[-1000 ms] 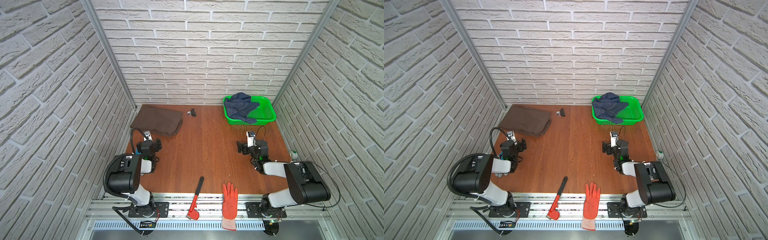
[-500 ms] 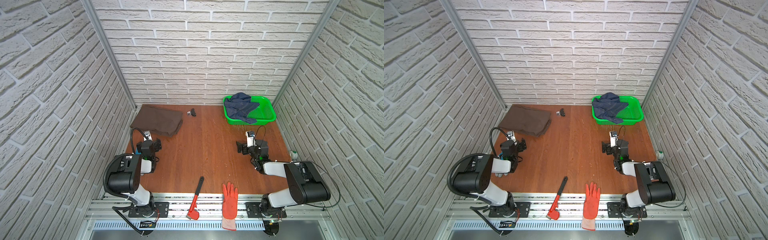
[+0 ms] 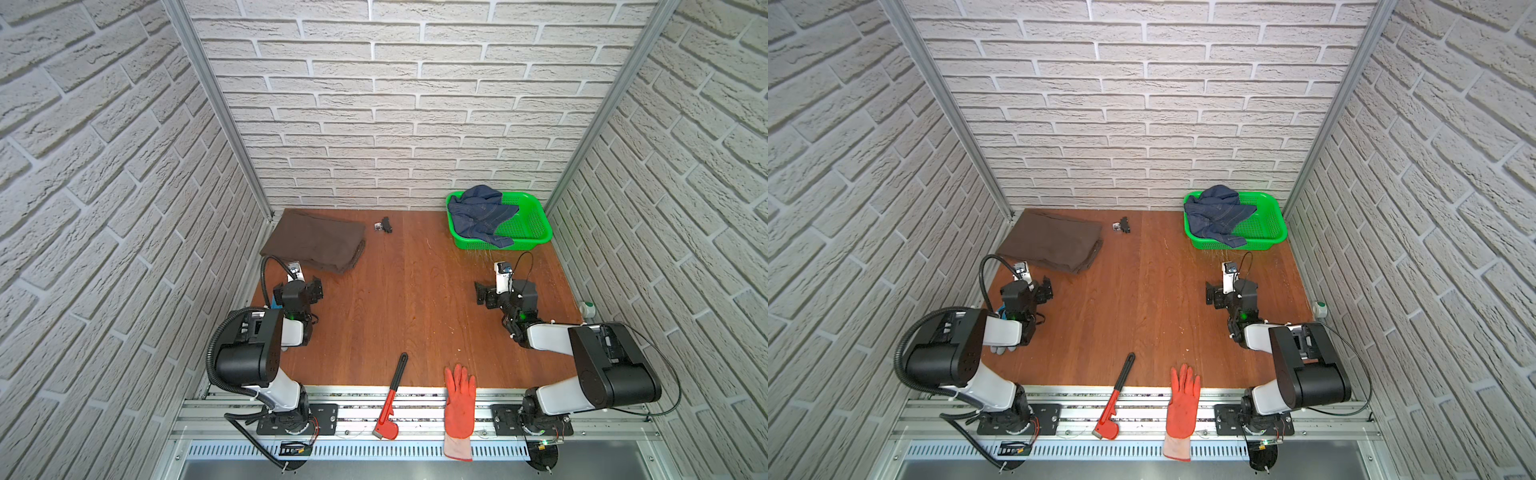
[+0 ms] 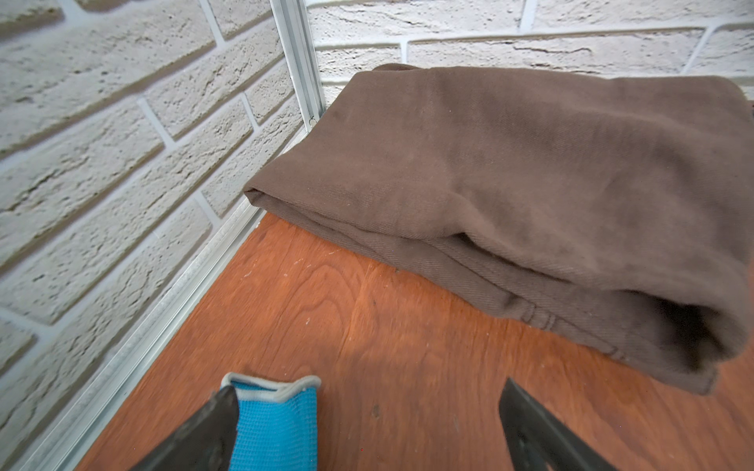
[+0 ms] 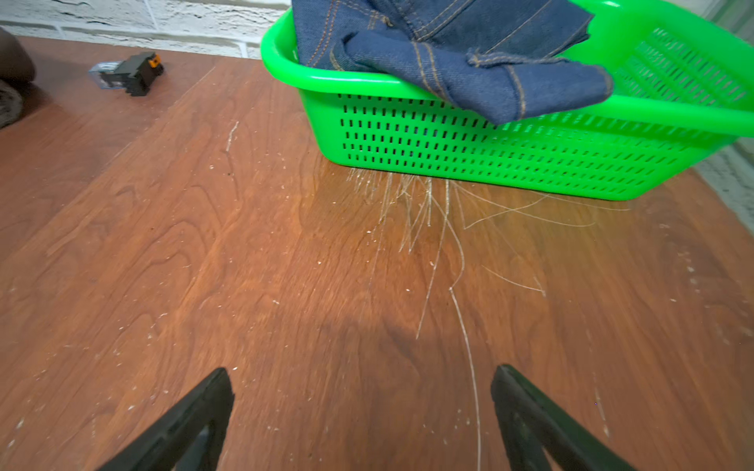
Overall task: Fold and stack the trousers
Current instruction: Reset both arms
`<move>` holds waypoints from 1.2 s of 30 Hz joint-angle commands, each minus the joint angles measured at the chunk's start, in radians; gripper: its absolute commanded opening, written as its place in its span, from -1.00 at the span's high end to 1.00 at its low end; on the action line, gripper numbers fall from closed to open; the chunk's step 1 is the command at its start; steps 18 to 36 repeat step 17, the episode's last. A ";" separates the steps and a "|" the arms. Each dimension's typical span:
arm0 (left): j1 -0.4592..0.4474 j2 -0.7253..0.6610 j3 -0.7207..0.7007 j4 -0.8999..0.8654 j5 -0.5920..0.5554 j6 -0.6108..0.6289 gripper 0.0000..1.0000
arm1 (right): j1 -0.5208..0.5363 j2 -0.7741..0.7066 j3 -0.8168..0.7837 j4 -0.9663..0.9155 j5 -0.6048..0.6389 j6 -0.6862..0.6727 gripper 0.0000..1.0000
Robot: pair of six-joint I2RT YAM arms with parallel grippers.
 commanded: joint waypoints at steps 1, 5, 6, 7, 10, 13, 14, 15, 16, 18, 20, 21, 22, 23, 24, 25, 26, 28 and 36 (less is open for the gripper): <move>0.005 -0.006 0.005 0.042 0.004 0.009 -0.96 | -0.007 -0.024 -0.016 0.072 0.048 0.030 -0.99; 0.013 -0.006 0.011 0.030 0.023 0.005 -0.96 | -0.009 -0.010 0.022 0.021 -0.048 -0.009 -1.00; 0.023 -0.007 0.014 0.019 0.043 -0.001 -0.96 | -0.009 -0.016 0.021 0.014 -0.025 -0.004 -1.00; 0.027 -0.009 0.015 0.015 0.052 -0.002 -0.96 | -0.008 -0.009 0.024 0.018 -0.026 -0.001 -1.00; 0.026 -0.008 0.013 0.019 0.051 0.000 -0.96 | -0.008 -0.009 0.025 0.017 -0.025 0.000 -1.00; 0.019 -0.006 0.018 0.015 0.064 0.015 -0.96 | -0.009 -0.009 0.024 0.013 -0.024 -0.001 -1.00; 0.018 -0.004 0.018 0.016 0.066 0.014 -0.96 | -0.008 -0.011 0.025 0.011 -0.024 -0.001 -1.00; 0.018 -0.006 0.018 0.016 0.065 0.015 -0.96 | -0.008 -0.010 0.024 0.013 -0.025 -0.002 -1.00; 0.019 -0.006 0.017 0.017 0.065 0.014 -0.96 | -0.008 -0.011 0.026 0.011 -0.025 -0.002 -1.00; 0.018 -0.007 0.015 0.020 0.068 0.014 -0.96 | -0.008 -0.010 0.026 0.012 -0.025 -0.001 -1.00; 0.018 -0.007 0.015 0.020 0.068 0.014 -0.96 | -0.008 -0.010 0.026 0.012 -0.025 -0.001 -1.00; 0.018 -0.007 0.015 0.020 0.068 0.014 -0.96 | -0.008 -0.010 0.026 0.012 -0.025 -0.001 -1.00; 0.018 -0.007 0.015 0.020 0.068 0.014 -0.96 | -0.008 -0.010 0.026 0.012 -0.025 -0.001 -1.00; 0.018 -0.007 0.015 0.020 0.068 0.014 -0.96 | -0.008 -0.010 0.026 0.012 -0.025 -0.001 -1.00; 0.018 -0.007 0.015 0.020 0.068 0.014 -0.96 | -0.008 -0.010 0.026 0.012 -0.025 -0.001 -1.00; 0.018 -0.007 0.015 0.020 0.068 0.014 -0.96 | -0.008 -0.010 0.026 0.012 -0.025 -0.001 -1.00; 0.018 -0.007 0.015 0.020 0.068 0.014 -0.96 | -0.008 -0.010 0.026 0.012 -0.025 -0.001 -1.00; 0.018 -0.007 0.015 0.020 0.068 0.014 -0.96 | -0.008 -0.010 0.026 0.012 -0.025 -0.001 -1.00; 0.018 -0.007 0.015 0.020 0.068 0.014 -0.96 | -0.008 -0.010 0.026 0.012 -0.025 -0.001 -1.00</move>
